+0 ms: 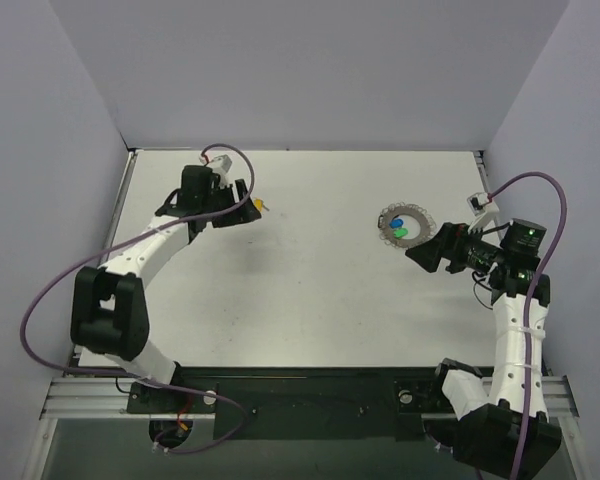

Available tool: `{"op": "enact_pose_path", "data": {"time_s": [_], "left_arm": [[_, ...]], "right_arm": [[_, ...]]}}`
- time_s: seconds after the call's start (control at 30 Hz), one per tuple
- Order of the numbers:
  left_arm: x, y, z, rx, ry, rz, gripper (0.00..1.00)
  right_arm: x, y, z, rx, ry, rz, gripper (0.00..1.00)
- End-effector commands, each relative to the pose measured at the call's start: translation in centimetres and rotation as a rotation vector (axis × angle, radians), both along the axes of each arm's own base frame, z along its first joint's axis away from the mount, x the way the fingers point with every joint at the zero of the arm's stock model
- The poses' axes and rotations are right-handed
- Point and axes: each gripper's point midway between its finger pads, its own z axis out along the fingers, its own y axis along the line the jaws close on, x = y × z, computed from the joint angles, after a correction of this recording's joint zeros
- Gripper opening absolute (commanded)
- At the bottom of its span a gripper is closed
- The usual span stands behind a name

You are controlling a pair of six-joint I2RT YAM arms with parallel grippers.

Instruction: Put the keys on the keyring

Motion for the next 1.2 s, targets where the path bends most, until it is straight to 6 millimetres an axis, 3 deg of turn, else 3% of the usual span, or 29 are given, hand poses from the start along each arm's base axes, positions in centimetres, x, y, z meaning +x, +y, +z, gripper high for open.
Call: {"op": "enact_pose_path", "data": {"time_s": [0.0,0.03,0.07,0.1,0.13,0.17,0.2,0.23,0.27,0.3,0.33,0.37,0.4,0.43,0.47,0.5,0.53,0.57,0.9,1.17], "left_arm": [[4.7,0.6,-1.6,0.124,0.066,0.014,0.74],[6.1,1.0,-1.3,0.156,0.055,0.035,0.72],[6.5,1.3,-4.2,0.201,0.123,0.022,0.66],[8.4,1.2,-2.6,0.213,0.086,0.023,0.62],[8.2,1.5,-6.0,0.268,0.176,-0.01,0.55],[10.2,1.2,-4.3,0.277,0.133,-0.012,0.53],[10.1,1.4,-7.0,0.32,0.204,-0.048,0.5],[11.0,1.3,-7.7,0.342,0.226,-0.053,0.5],[12.1,1.3,-6.9,0.35,0.197,-0.061,0.5],[12.3,1.3,-8.2,0.362,0.222,-0.068,0.5],[13.4,1.0,-7.3,0.354,0.192,-0.067,0.5],[13.4,0.9,-8.3,0.36,0.214,-0.076,0.5],[14.3,0.9,-7.5,0.354,0.189,-0.073,0.5],[14.3,0.8,-8.4,0.356,0.206,-0.077,0.5],[15.2,0.8,-7.6,0.354,0.183,-0.074,0.5],[15.1,0.9,-8.7,0.363,0.21,-0.079,0.5],[15.8,1.0,-8.0,0.359,0.189,-0.073,0.5],[15.8,1.1,-9.0,0.366,0.211,-0.078,0.5],[17.6,2.0,-10.5,0.358,0.198,-0.093,0.47],[18.3,0.7,-10.8,0.281,0.167,-0.149,0.44]], "right_arm": [[0.8,0.3,0.2,0.052,-0.085,0.001,0.91],[0.7,0.2,0.1,0.041,-0.087,0.008,0.91],[0.4,0.3,-0.2,0.044,-0.069,0.016,0.91],[0.5,0.3,-0.4,0.05,-0.061,0.018,0.91],[0.5,0.3,-0.5,0.054,-0.053,0.019,0.91],[0.7,0.2,-0.7,0.053,-0.044,0.014,0.91],[0.7,0.2,-0.7,0.058,-0.03,0.015,0.91],[0.7,0.2,-0.7,0.043,-0.039,0.026,0.91],[0.6,0.2,-0.8,0.04,-0.031,0.032,0.9],[0.6,0.4,-0.8,0.037,-0.027,0.04,0.9],[0.4,0.4,-1.0,0.03,-0.017,0.045,0.9],[0.5,0.3,-1.1,0.024,-0.013,0.047,0.9],[0.4,0.3,-1.2,0.02,-0.003,0.051,0.9],[0.4,0.3,-1.1,0.015,-0.002,0.05,0.9],[0.4,0.3,-1.3,0.017,0.012,0.055,0.9],[0.3,0.3,-1.4,0.015,0.017,0.055,0.9],[0.4,0.3,-1.5,0.015,0.023,0.059,0.9],[0.3,0.4,-1.6,0.015,0.028,0.06,0.9],[0.3,0.3,-2.0,0.014,0.052,0.069,0.9],[0.3,0.2,-2.3,0.006,0.063,0.07,0.89]]}}
